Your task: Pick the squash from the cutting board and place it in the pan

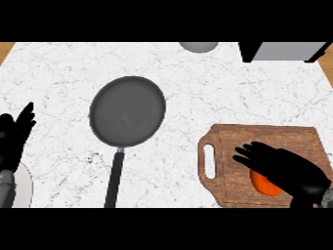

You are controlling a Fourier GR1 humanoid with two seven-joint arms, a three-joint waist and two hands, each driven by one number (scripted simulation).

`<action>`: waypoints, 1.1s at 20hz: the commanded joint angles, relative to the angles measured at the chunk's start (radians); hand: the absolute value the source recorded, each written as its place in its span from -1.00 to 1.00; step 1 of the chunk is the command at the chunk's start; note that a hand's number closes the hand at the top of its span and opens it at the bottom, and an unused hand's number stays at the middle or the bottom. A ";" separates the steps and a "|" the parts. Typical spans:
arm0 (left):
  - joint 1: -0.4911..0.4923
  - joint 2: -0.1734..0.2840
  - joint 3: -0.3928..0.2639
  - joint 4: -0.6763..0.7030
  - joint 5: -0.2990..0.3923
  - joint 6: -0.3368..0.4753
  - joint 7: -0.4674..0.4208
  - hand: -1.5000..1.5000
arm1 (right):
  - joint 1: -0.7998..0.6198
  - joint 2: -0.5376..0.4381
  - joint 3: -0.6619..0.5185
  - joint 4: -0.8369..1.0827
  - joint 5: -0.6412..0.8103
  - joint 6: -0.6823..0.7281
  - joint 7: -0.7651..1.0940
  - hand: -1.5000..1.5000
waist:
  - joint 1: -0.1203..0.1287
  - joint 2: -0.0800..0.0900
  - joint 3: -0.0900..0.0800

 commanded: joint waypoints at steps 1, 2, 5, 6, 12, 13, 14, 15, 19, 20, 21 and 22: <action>-0.002 -0.011 0.003 -0.067 -0.029 0.007 0.060 0.00 | -0.022 0.059 0.000 0.042 0.055 0.015 0.006 -1.00 | 0.000 0.000 0.000; -0.017 -0.009 0.011 -0.012 -0.014 -0.010 0.026 0.00 | -0.075 0.106 0.038 0.130 0.097 -0.007 0.043 -1.00 | 0.003 0.001 0.000; -0.031 -0.009 0.038 0.052 -0.029 -0.013 -0.015 0.00 | -0.078 0.046 -0.053 0.182 0.084 -0.045 -0.075 -1.00 | -0.001 0.001 0.000; -0.047 -0.021 0.046 0.052 -0.022 -0.012 -0.017 0.00 | -0.080 0.066 -0.023 0.116 0.112 0.002 -0.048 1.00 | -0.001 0.000 0.000; 0.019 -0.045 0.023 -0.018 -0.040 -0.003 -0.007 0.00 | -0.051 0.102 0.001 0.144 0.191 -0.228 -0.097 1.00 | 0.001 0.000 0.000; -0.041 -0.040 0.038 0.092 -0.060 0.002 -0.052 0.00 | -0.067 0.061 -0.042 0.095 0.168 -0.148 -0.124 1.00 | -0.004 0.000 0.000; -0.102 0.026 0.088 0.137 -0.014 -0.059 -0.039 0.00 | -0.109 0.090 -0.042 0.227 0.179 -0.236 -0.163 1.00 | -0.002 0.002 0.000; -0.061 -0.030 0.037 0.007 -0.048 -0.013 0.032 0.00 | -0.022 0.060 -0.054 0.180 0.189 -0.258 -0.178 1.00 | -0.002 0.000 0.000; -0.004 -0.053 0.028 0.011 -0.053 -0.010 -0.021 0.00 | -0.229 0.180 -0.123 0.268 0.156 -0.086 -0.012 1.00 | 0.010 0.002 0.000; -0.048 0.001 0.059 0.039 -0.024 -0.059 0.000 0.00 | -0.256 0.224 -0.132 0.359 0.183 -0.125 0.043 1.00 | 0.015 0.005 0.000; -0.028 -0.030 0.025 0.019 -0.058 -0.030 -0.004 0.00 | -0.301 0.231 -0.171 0.432 0.176 -0.137 0.054 1.00 | 0.020 0.006 0.001; -0.022 -0.065 0.011 0.030 -0.065 -0.009 -0.030 0.00 | -0.323 0.242 -0.206 0.452 0.167 -0.127 0.093 1.00 | 0.019 0.007 0.000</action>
